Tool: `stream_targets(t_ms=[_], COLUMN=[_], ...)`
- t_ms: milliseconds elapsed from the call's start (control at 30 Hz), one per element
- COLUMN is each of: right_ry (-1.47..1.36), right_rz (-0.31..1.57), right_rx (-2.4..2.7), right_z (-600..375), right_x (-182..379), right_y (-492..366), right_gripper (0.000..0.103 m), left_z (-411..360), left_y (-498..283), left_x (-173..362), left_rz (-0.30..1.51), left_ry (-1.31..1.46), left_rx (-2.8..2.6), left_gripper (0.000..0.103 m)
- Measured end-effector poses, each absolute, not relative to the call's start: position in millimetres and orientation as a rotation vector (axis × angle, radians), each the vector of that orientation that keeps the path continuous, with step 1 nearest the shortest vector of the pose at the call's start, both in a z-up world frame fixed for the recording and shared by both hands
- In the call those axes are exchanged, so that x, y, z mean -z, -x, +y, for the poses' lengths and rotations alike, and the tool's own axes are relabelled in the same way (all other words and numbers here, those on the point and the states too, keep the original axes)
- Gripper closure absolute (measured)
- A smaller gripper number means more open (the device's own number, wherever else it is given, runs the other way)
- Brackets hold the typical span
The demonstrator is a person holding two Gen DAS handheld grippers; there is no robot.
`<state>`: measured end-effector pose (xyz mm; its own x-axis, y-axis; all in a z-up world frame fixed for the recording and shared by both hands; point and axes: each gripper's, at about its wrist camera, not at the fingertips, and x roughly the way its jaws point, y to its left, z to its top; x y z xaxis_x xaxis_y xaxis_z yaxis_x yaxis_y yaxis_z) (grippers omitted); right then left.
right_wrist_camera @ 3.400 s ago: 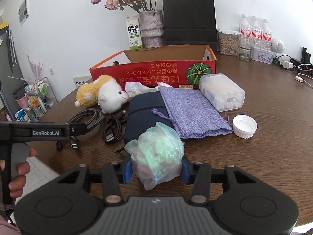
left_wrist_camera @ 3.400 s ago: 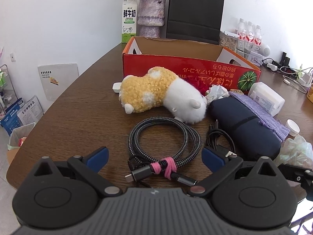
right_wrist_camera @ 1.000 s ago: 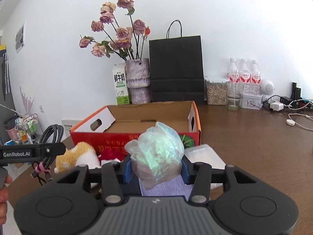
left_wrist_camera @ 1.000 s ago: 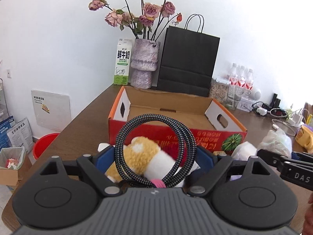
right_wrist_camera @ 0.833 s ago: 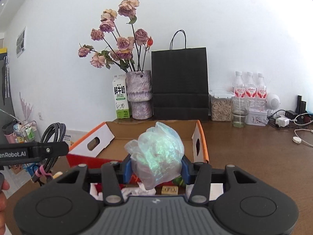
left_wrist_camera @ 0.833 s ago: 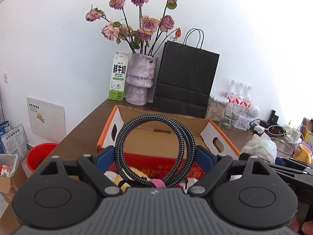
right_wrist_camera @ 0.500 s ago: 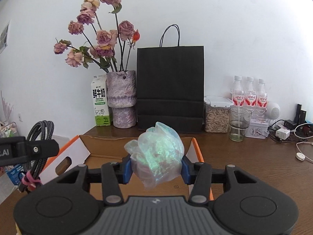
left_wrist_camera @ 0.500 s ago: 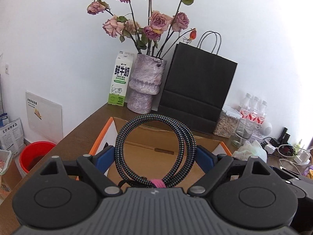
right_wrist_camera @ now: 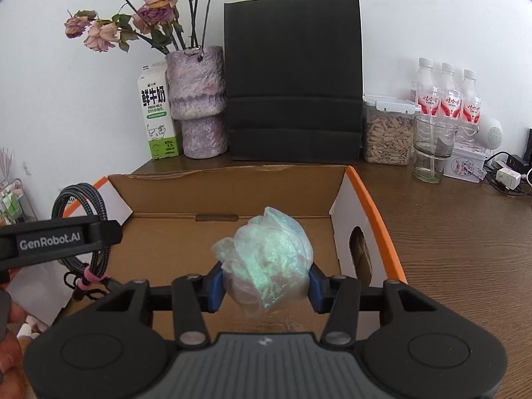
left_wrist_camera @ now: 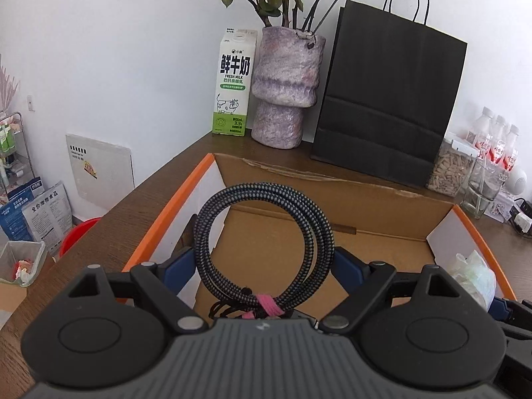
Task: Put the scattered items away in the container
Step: 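Lower the cable into the box with the left tool while the right tool drops the bag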
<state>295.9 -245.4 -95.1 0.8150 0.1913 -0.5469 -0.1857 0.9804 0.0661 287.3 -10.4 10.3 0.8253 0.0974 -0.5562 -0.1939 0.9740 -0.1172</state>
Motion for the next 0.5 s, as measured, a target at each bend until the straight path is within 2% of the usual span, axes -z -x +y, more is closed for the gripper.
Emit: stream_targets(t_ms=[233, 333, 433, 467, 500], right_ry=[0.012, 0.018, 0.019, 0.016, 0.015], right_rz=[0.577, 0.558, 0.535, 0.527, 0.522], right_rx=[-0.203, -0.182, -0.177, -0.175, -0.173], right_z=[-243, -243, -244, -245, -245], right_x=[93, 91, 88, 87, 86], right_y=[-290, -286, -280, -278, -277], right_gripper=[0.055, 0.044, 0.024, 0.014, 0.010], left_z=[-15, -17, -18, -19, -20], left_y=[-283, -282, -280, -277, -275], left_x=[-7, -8, -8, -9, -11], left_rz=[0.586, 0.585, 0.576, 0.561, 0.541], left_ry=[0.147, 0.142, 0.138, 0.136, 0.133], left_rx=[-0.157, -0.154, -0.155, -0.157, -0.161], left_gripper=[0.014, 0.014, 0.011, 0.006, 0.000])
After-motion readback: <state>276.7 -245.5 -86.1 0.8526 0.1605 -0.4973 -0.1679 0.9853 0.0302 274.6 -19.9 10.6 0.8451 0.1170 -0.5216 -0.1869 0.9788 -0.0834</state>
